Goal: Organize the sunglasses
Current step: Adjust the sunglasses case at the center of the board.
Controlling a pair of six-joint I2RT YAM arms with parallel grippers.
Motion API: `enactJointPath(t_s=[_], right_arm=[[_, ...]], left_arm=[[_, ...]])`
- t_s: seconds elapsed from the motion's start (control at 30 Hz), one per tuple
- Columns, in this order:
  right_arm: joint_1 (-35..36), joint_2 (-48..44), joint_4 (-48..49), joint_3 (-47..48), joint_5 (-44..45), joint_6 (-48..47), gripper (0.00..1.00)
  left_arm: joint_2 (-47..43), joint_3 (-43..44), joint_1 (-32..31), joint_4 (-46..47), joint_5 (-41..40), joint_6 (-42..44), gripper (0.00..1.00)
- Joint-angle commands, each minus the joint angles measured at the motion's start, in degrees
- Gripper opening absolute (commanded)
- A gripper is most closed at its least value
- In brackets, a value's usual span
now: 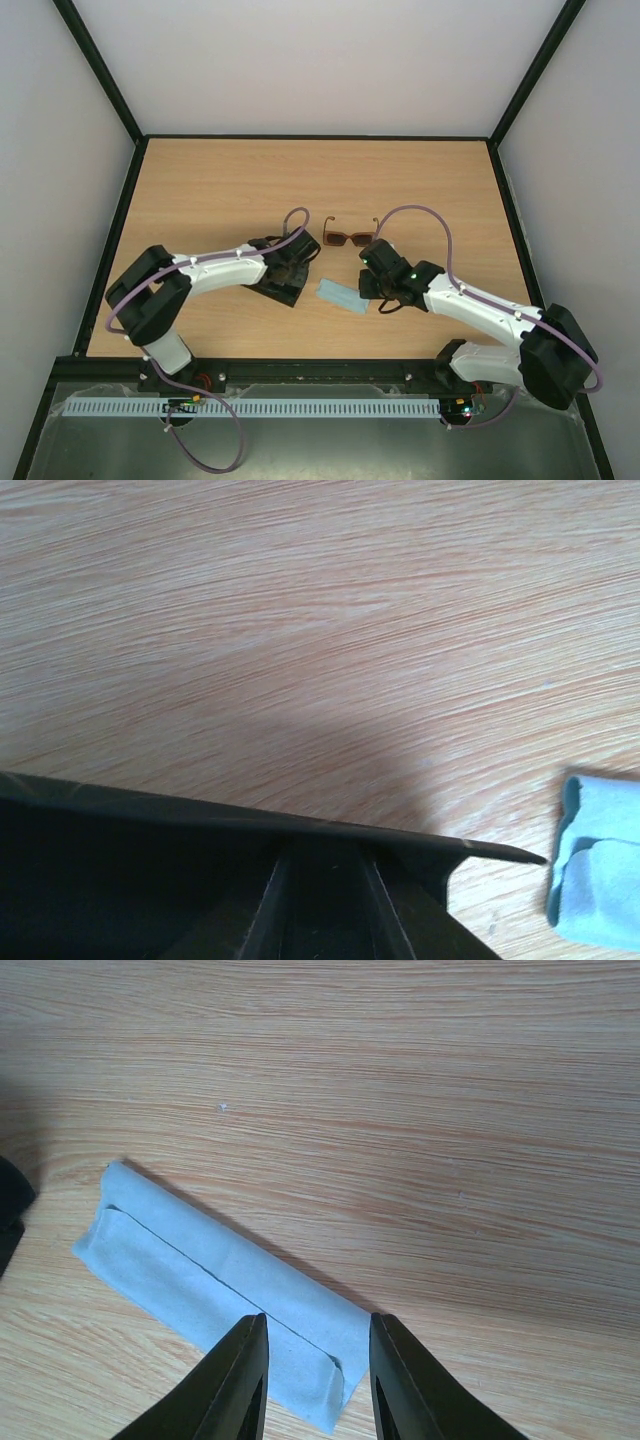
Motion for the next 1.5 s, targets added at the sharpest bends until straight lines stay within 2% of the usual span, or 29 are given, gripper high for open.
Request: enactJointPath(t_s=[0.0, 0.2, 0.47, 0.73, 0.93, 1.07, 1.17, 1.27, 1.33, 1.47], right_arm=[[-0.23, -1.24, -1.68, -0.81, 0.05, 0.31, 0.29], [-0.22, -1.76, -1.42, -1.97, 0.02, 0.54, 0.29], [-0.23, -2.18, -1.80, -2.03, 0.44, 0.78, 0.30], [-0.22, -1.10, -0.22, -2.55, -0.99, 0.95, 0.30], [-0.24, -0.87, -0.03, -2.13, -1.93, 0.54, 0.30], [-0.29, -0.85, -0.20, -1.52, -2.33, 0.35, 0.30], [-0.23, -0.51, -0.14, -1.16, -2.67, 0.12, 0.30], [-0.22, 0.03, 0.23, -1.09, -3.20, 0.16, 0.30], [-0.26, 0.30, 0.71, -1.23, -3.86, 0.28, 0.30], [-0.22, 0.29, 0.39, -1.11, -4.01, 0.25, 0.30]], left_arm=[[1.65, 2.21, 0.34, 4.36, 1.02, -1.82, 0.20], [3.76, 3.65, 1.28, 6.85, 0.78, -2.88, 0.19], [4.20, 5.58, 1.25, 5.64, 1.36, -2.47, 0.18], [-3.21, 1.27, 0.85, 1.32, -0.79, -3.59, 0.18], [-15.21, -4.65, 1.24, -6.58, -4.96, -9.24, 0.22], [-23.20, -11.13, 1.22, -10.61, -3.63, -13.89, 0.23], [-27.90, -15.80, 0.46, -10.25, -1.51, -17.02, 0.24], [-28.91, -18.02, 0.36, -8.56, 1.68, -20.55, 0.24], [-28.17, -18.00, 0.45, -8.06, 0.66, -22.12, 0.23], [-24.33, -17.37, 1.63, -8.89, -0.79, -25.31, 0.14]])
